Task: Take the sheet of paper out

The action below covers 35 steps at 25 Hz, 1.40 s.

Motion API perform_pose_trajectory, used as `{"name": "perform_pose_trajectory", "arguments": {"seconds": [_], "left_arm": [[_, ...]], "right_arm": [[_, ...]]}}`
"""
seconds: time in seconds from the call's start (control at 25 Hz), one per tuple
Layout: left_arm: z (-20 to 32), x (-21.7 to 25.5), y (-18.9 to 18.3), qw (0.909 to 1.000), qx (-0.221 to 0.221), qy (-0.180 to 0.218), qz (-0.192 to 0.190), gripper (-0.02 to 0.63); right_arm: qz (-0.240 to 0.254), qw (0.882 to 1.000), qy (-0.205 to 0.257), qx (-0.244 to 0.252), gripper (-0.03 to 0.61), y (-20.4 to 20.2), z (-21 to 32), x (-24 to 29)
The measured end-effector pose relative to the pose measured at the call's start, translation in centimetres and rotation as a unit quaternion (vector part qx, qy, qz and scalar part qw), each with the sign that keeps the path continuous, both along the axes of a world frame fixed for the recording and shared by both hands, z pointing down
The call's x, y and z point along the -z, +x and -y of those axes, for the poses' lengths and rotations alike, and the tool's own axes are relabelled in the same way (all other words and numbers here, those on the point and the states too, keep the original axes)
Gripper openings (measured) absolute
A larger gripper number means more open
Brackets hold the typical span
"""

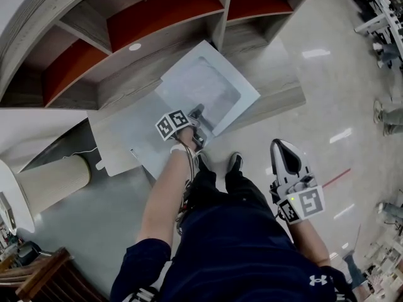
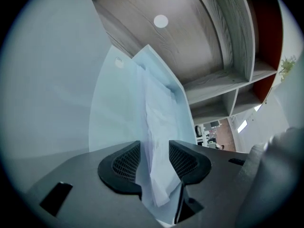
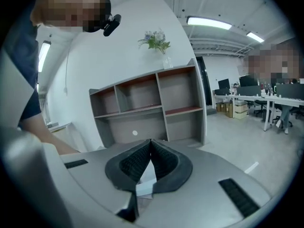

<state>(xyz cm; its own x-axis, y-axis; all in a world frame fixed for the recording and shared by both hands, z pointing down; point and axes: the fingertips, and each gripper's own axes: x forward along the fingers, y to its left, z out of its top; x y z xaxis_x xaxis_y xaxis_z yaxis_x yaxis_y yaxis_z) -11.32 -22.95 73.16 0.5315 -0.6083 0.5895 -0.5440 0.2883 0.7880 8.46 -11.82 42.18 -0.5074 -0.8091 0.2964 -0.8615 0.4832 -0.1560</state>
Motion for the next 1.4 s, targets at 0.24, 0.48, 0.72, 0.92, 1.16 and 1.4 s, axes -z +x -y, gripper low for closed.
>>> {"name": "perform_pose_trajectory", "arguments": {"seconds": [0.24, 0.48, 0.72, 0.92, 1.16, 1.4], "left_arm": [[0.1, -0.4, 0.2, 1.0000, 0.003, -0.002, -0.001, 0.181], [0.0, 0.0, 2.5, 0.9994, -0.018, 0.000, -0.029, 0.181], [0.8, -0.6, 2.5, 0.9996, -0.012, 0.002, -0.027, 0.126], [1.2, -1.3, 2.2, 0.9997, -0.020, -0.011, -0.010, 0.048], [0.6, -1.1, 1.6, 0.9997, -0.012, -0.017, -0.010, 0.017], [-0.5, -0.1, 0.5, 0.9997, 0.001, -0.018, -0.017, 0.017]], "right_arm": [[0.007, 1.000, -0.007, -0.015, 0.012, 0.8, 0.4, -0.5], [0.017, 1.000, -0.018, -0.015, 0.012, 0.7, 0.3, -0.8], [0.022, 0.999, -0.028, -0.021, 0.012, 1.2, 0.6, -1.4], [0.028, 0.998, -0.040, -0.030, 0.012, 1.7, 0.5, -1.9], [0.037, 0.998, -0.040, -0.027, 0.012, 1.4, 0.7, -1.8], [0.043, 0.998, -0.037, -0.018, 0.012, 0.8, 0.8, -1.4]]}}
